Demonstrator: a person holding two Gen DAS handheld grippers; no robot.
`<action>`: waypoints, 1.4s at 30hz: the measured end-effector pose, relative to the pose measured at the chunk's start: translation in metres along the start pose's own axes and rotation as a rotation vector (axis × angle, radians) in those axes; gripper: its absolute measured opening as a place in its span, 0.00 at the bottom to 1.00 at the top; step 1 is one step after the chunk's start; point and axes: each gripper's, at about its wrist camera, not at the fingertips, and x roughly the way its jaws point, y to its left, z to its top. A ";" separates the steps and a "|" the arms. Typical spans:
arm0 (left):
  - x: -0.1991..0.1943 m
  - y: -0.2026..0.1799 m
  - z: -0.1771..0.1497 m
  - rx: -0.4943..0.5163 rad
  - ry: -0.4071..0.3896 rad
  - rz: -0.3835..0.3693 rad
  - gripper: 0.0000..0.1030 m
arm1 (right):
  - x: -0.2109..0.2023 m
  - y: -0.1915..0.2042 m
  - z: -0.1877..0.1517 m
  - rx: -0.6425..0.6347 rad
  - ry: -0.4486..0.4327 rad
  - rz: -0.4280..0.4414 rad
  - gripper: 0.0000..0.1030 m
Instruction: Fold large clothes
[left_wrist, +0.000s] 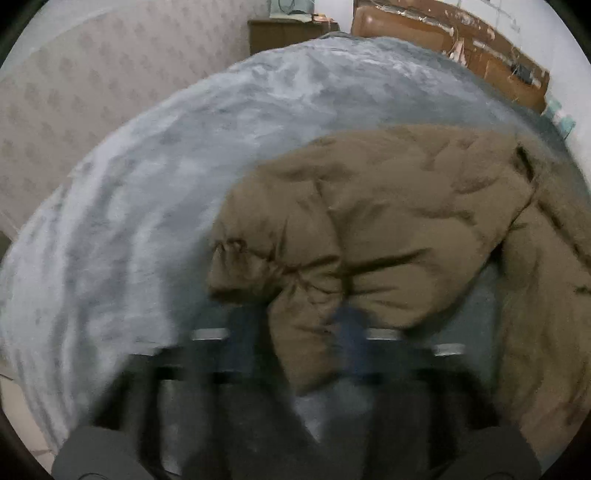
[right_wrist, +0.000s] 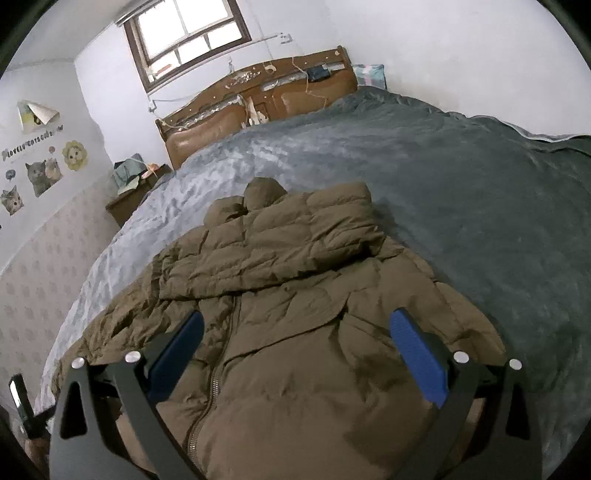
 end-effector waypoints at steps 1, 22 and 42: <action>-0.003 -0.008 0.007 0.012 -0.028 0.003 0.09 | 0.002 0.000 0.001 -0.001 0.002 -0.001 0.98; -0.090 -0.430 0.086 0.617 -0.260 -0.317 0.07 | 0.052 -0.024 0.091 -0.112 -0.155 -0.079 0.98; -0.068 -0.459 0.028 0.585 -0.216 -0.395 0.97 | 0.086 -0.059 0.090 -0.070 -0.075 -0.131 0.98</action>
